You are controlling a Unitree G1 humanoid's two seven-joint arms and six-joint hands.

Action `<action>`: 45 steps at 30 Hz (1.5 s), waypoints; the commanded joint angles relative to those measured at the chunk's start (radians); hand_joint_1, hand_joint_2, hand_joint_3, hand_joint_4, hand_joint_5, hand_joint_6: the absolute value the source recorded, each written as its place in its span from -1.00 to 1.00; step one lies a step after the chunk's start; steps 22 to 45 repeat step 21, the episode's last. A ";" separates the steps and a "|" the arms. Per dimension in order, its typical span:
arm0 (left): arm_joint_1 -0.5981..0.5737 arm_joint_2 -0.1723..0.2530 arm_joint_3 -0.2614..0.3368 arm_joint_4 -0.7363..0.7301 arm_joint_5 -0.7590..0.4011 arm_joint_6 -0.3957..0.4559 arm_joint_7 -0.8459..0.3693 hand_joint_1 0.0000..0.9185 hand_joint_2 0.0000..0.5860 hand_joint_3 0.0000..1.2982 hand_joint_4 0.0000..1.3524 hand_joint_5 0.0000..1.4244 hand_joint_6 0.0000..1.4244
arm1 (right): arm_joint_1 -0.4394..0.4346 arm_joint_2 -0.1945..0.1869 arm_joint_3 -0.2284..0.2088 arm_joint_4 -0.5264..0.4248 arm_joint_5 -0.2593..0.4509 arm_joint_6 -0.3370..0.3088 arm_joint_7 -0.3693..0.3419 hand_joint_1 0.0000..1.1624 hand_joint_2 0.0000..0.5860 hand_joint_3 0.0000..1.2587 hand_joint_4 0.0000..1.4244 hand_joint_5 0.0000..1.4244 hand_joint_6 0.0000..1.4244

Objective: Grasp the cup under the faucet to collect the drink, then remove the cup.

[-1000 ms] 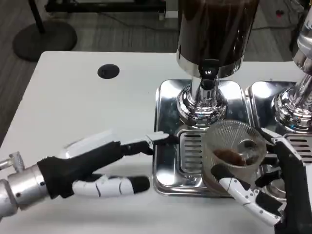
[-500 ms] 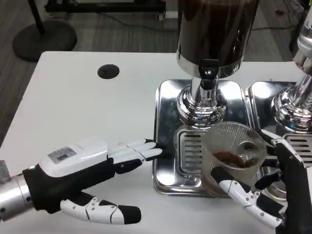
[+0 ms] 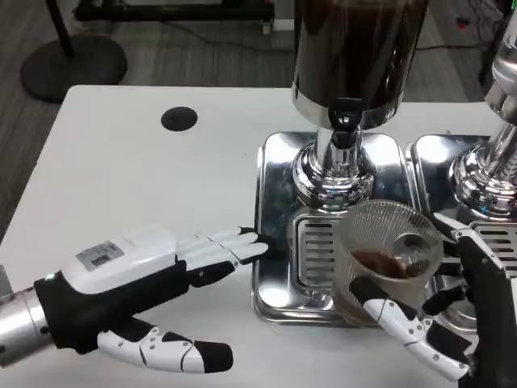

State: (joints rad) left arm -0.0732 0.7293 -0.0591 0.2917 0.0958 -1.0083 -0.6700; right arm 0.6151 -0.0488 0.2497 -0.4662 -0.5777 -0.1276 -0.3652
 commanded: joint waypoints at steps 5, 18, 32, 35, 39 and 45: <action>0.010 0.015 -0.008 -0.013 0.013 0.002 0.016 -1.00 -0.44 -0.93 -1.00 -1.00 -0.89 | -0.008 0.008 -0.003 -0.026 0.009 -0.050 -0.010 0.11 -0.19 -0.26 -0.26 -0.01 0.22; -0.005 0.017 -0.017 0.012 0.006 0.010 0.008 -1.00 -0.44 -0.93 -1.00 -1.00 -0.89 | -0.015 0.011 -0.005 -0.016 0.007 -0.056 -0.013 0.11 -0.19 -0.24 -0.25 -0.01 0.22; -0.006 0.017 -0.018 0.013 0.006 0.008 0.009 -1.00 -0.44 -0.93 -1.00 -1.00 -0.89 | -0.017 0.011 -0.007 -0.015 0.006 -0.057 -0.013 0.12 -0.18 -0.24 -0.24 0.00 0.22; -0.006 0.017 -0.018 0.013 0.006 0.008 0.009 -1.00 -0.44 -0.93 -1.00 -1.00 -0.89 | -0.017 0.011 -0.007 -0.015 0.006 -0.057 -0.013 0.12 -0.18 -0.24 -0.24 0.00 0.22; -0.006 0.017 -0.018 0.013 0.006 0.008 0.009 -1.00 -0.44 -0.93 -1.00 -1.00 -0.89 | -0.017 0.011 -0.007 -0.015 0.006 -0.057 -0.013 0.12 -0.18 -0.24 -0.24 0.00 0.22; -0.006 0.017 -0.018 0.013 0.006 0.008 0.009 -1.00 -0.44 -0.93 -1.00 -1.00 -0.89 | -0.017 0.011 -0.007 -0.015 0.006 -0.057 -0.013 0.12 -0.18 -0.24 -0.24 0.00 0.22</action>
